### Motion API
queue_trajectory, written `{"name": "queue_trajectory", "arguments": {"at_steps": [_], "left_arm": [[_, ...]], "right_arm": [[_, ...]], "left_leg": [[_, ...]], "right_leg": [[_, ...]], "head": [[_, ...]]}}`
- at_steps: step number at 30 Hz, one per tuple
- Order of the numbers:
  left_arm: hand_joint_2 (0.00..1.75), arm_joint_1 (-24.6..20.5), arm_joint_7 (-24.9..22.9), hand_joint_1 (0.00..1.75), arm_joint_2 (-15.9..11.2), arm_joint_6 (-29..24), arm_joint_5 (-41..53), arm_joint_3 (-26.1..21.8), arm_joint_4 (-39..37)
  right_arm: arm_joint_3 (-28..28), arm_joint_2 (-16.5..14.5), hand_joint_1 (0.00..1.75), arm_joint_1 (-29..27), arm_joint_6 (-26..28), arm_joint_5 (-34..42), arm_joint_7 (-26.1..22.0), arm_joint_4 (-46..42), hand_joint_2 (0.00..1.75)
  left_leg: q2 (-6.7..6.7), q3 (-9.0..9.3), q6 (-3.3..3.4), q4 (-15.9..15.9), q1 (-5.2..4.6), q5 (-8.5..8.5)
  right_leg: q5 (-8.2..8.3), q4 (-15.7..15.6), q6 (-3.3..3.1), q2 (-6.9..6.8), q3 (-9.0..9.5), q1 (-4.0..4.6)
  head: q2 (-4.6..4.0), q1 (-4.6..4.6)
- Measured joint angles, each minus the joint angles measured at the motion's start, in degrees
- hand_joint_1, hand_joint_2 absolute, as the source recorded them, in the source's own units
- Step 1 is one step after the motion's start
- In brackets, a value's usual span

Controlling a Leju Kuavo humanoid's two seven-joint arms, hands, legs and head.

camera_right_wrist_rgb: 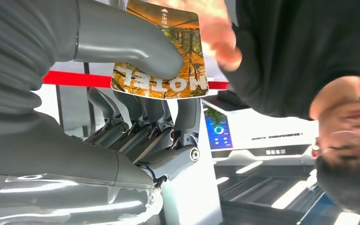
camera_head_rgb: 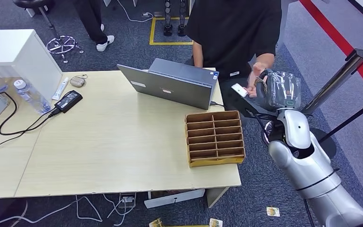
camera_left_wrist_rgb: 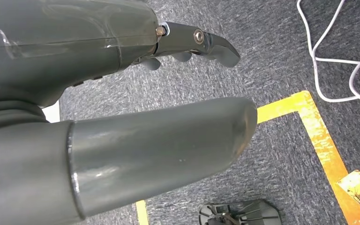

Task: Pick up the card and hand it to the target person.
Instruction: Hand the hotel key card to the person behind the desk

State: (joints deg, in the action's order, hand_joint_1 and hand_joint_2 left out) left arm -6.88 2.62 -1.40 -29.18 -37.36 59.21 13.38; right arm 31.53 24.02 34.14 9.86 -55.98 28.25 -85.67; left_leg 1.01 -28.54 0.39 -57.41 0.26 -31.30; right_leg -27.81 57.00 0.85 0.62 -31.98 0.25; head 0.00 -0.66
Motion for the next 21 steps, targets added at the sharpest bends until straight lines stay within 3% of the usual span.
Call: {"name": "queue_trajectory", "arguments": {"at_steps": [13, 15, 17, 19, 21], "left_arm": [[0.0, -0.1, -0.1, 0.0, 0.0, 0.0, 0.3, 0.0, 0.0], [0.0, -0.1, -0.2, 0.0, 0.0, 0.0, 0.3, 0.0, 0.0], [0.0, -0.1, -0.2, 0.0, 0.0, 0.0, 0.3, 0.0, 0.0], [0.0, -0.1, -0.2, 0.0, 0.0, 0.0, 0.3, 0.0, 0.0], [0.0, -0.1, -0.2, 0.0, 0.0, 0.0, 0.3, 0.0, 0.0]], "right_arm": [[-0.1, 0.1, 1.33, 0.0, 2.1, 0.0, -0.8, 4.0, 1.75], [-0.1, 0.1, 0.88, 0.0, 2.1, 0.0, -0.8, 4.4, 1.75], [-0.1, 0.1, 0.24, -0.1, 2.1, -0.1, -0.8, 4.8, 1.75], [-0.1, 0.0, 0.0, -0.1, 2.0, -0.3, -0.8, 5.1, 1.75], [-0.1, 0.0, 0.0, -0.1, 1.8, -0.6, -0.8, 5.5, 1.75]], "left_leg": [[0.01, 0.0, 0.0, 0.0, 0.0, 0.0], [0.01, 0.0, 0.0, 0.0, 0.0, 0.0], [0.0, 0.0, 0.0, 0.0, 0.0, 0.0], [0.01, -0.01, 0.0, 0.0, 0.0, 0.0], [0.01, -0.01, 0.0, 0.0, 0.0, 0.0]], "right_leg": [[0.0, 0.0, 0.0, 0.0, -0.01, 0.0], [0.0, 0.0, 0.0, 0.01, -0.01, 0.0], [0.0, 0.0, 0.0, 0.01, -0.01, 0.0], [0.0, 0.0, 0.0, 0.01, -0.02, 0.0], [0.0, 0.0, 0.0, 0.0, -0.01, 0.0]], "head": [[0.0, 0.0], [0.0, 0.0], [0.01, 0.0], [0.01, 0.0], [0.0, 0.0]]}}
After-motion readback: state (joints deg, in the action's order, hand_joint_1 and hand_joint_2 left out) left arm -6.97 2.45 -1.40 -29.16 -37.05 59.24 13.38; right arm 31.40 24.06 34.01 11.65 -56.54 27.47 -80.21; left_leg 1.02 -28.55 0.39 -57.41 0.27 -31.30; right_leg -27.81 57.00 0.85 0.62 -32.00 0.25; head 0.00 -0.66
